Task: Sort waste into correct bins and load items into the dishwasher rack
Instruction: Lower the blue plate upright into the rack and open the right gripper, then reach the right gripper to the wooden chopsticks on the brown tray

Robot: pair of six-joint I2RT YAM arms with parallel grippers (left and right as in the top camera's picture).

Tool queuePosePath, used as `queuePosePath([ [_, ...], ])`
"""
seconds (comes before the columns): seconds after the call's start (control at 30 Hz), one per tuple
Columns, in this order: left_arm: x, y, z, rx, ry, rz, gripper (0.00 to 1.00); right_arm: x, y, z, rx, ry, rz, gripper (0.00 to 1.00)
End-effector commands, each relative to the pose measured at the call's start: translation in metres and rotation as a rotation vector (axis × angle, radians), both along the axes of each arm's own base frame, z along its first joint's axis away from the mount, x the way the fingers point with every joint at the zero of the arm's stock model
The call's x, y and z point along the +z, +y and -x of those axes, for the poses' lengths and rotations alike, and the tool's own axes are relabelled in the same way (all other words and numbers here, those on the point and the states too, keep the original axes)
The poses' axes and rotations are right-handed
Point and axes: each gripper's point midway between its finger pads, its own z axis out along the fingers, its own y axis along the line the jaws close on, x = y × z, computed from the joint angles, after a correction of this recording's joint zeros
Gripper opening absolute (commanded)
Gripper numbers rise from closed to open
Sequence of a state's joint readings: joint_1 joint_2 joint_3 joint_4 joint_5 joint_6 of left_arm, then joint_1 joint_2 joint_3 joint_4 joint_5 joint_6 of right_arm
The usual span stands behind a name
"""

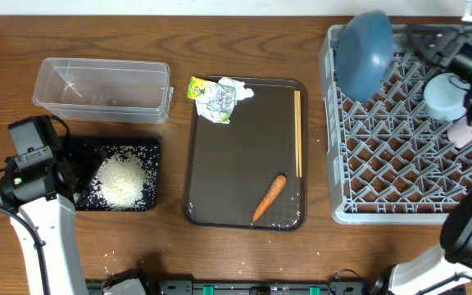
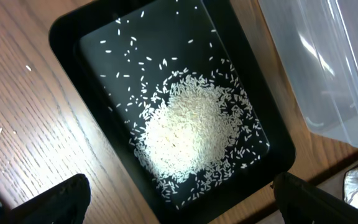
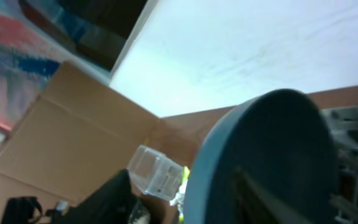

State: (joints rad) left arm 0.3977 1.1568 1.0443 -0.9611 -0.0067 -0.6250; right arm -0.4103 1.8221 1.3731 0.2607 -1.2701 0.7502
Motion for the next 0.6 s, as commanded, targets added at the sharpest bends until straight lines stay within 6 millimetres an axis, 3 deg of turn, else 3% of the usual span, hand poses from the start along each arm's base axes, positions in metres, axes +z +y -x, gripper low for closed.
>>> queuePosePath([
  [0.0, 0.006, 0.003, -0.002, 0.008, -0.014, -0.01, 0.96, 0.027, -0.017, 0.013, -0.051, -0.051, 0.028, 0.56],
  [0.13, 0.006, 0.003, -0.002, 0.008, -0.014, -0.01, 0.96, 0.039, -0.036, 0.022, -0.124, -0.042, 0.035, 0.64],
  [0.33, 0.006, 0.003, -0.002, 0.008, -0.014, -0.01, 0.96, 0.064, -0.035, 0.04, -0.185, -0.085, 0.102, 0.76],
  [0.47, 0.006, 0.003, -0.002, 0.008, -0.014, -0.01, 0.96, 0.073, -0.041, 0.056, -0.352, -0.041, 0.203, 0.84],
  [0.57, 0.006, 0.003, -0.002, 0.008, -0.014, -0.01, 0.96, 0.066, -0.05, 0.074, -0.529, 0.051, 0.338, 0.89],
])
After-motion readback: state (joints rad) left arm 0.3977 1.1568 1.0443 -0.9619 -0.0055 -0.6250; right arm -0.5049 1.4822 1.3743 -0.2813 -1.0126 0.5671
